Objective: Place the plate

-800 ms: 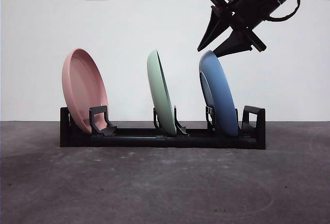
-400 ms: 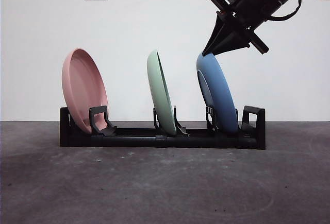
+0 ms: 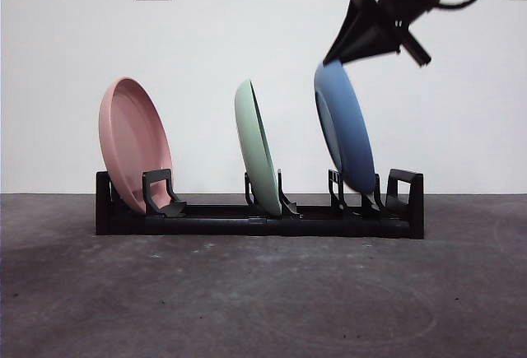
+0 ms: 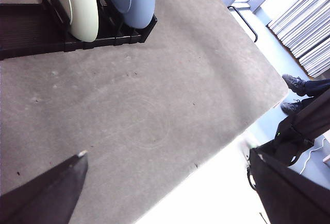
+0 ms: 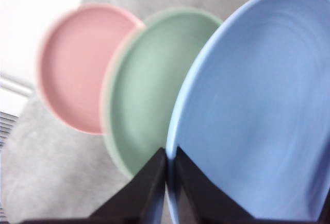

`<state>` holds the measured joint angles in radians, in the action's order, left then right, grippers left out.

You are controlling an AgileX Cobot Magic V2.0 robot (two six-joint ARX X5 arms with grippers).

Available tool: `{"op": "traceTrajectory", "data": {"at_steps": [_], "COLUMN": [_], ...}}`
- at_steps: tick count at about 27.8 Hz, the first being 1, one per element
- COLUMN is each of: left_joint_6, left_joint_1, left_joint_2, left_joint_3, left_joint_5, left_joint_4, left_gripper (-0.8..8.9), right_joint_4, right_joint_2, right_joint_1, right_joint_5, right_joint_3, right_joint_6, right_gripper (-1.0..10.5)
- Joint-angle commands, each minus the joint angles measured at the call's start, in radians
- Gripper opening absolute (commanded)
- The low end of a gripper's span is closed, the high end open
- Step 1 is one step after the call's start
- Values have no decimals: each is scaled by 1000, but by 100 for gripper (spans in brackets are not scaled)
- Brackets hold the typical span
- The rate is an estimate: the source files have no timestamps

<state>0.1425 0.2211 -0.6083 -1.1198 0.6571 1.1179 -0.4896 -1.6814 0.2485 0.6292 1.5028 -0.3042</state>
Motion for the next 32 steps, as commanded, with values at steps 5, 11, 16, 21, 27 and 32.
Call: {"op": "traceTrajectory", "data": {"at_steps": [5,11,16,21,27,32], "left_joint_6": [-11,-23,-28,-31,-31,-38], "left_joint_1": [4,4,4,4,3,4], "left_joint_2": [-3,-3,-3,-3,-5,-6], "left_joint_3": [-18,-18,-18,-18,-18,-18], "left_joint_5": [-6,-28,-53,-67,-67,-103], "left_joint_4": [-12,-12,-14,-17,-18,-22], "left_gripper": [498,498,498,498,498,498], "right_joint_4": [8,-58,-150,-295,-417,-502], "right_joint_2": [103,215,309,380,433,456], "right_joint_1": [4,6,34,82,190,300], "right_joint_5": [3,-2,-5,-39,-140,-237], "right_joint_3": [26,25,25,21,14,13], "right_joint_6": [-4,30,104,187,255,274], "right_gripper": [11,11,11,11,11,11]}}
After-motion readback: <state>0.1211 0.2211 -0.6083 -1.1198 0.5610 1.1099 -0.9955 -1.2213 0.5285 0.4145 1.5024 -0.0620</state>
